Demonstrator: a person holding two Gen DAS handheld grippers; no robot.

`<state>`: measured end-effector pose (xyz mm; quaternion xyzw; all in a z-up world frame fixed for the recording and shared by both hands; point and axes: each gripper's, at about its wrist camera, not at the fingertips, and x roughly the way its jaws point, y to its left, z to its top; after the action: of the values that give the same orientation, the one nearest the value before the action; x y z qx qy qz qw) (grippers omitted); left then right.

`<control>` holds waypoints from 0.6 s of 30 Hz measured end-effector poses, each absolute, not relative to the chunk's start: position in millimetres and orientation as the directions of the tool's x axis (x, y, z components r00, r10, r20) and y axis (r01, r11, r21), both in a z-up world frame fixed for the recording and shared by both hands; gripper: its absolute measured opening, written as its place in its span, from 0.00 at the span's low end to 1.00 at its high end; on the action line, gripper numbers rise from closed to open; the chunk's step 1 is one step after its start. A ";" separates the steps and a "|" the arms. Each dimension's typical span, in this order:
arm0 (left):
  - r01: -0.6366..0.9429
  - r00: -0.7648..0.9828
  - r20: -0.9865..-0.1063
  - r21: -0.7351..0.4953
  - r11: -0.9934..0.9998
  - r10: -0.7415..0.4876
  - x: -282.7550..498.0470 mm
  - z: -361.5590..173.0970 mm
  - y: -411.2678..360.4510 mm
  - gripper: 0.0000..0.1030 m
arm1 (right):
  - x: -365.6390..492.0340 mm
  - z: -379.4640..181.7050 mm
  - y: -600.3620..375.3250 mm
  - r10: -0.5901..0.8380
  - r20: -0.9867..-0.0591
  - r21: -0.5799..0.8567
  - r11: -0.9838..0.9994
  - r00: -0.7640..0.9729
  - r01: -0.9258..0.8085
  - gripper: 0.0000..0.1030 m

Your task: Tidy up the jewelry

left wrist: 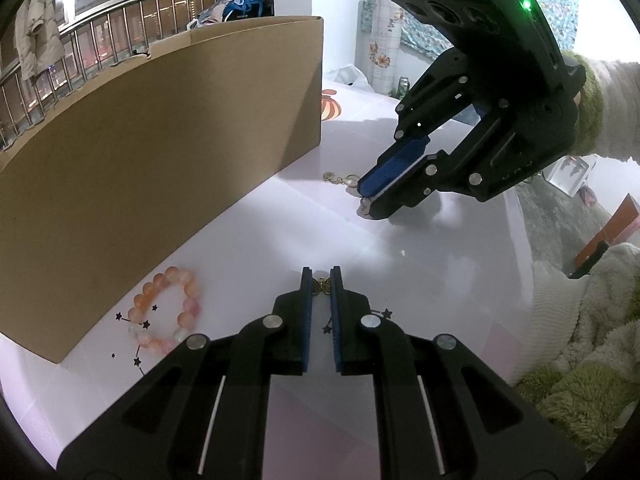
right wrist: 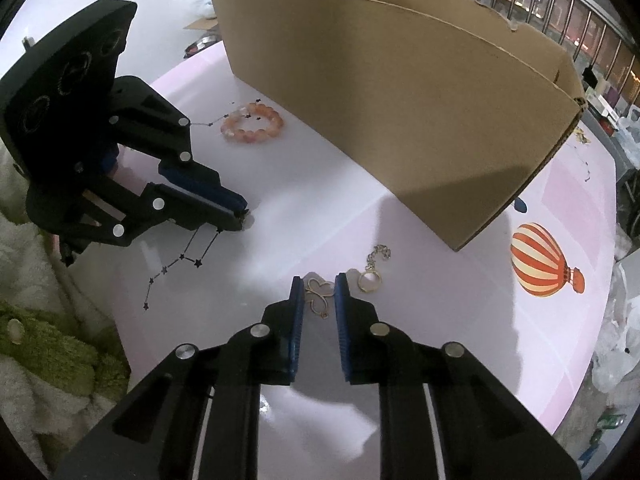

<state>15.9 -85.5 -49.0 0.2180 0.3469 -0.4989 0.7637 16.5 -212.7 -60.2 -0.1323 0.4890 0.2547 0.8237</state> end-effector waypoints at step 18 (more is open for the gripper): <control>0.911 0.264 -0.746 -0.016 0.413 -0.611 17.8 -48.6 -84.5 0.07 | 15.6 -53.4 -218.4 0.321 -0.869 0.077 0.840 0.377 -0.537 0.15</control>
<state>17.8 -84.5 -48.6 0.2154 0.3478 -0.4970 0.7653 15.6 -218.4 -53.4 -0.1096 0.4935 0.2607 0.8225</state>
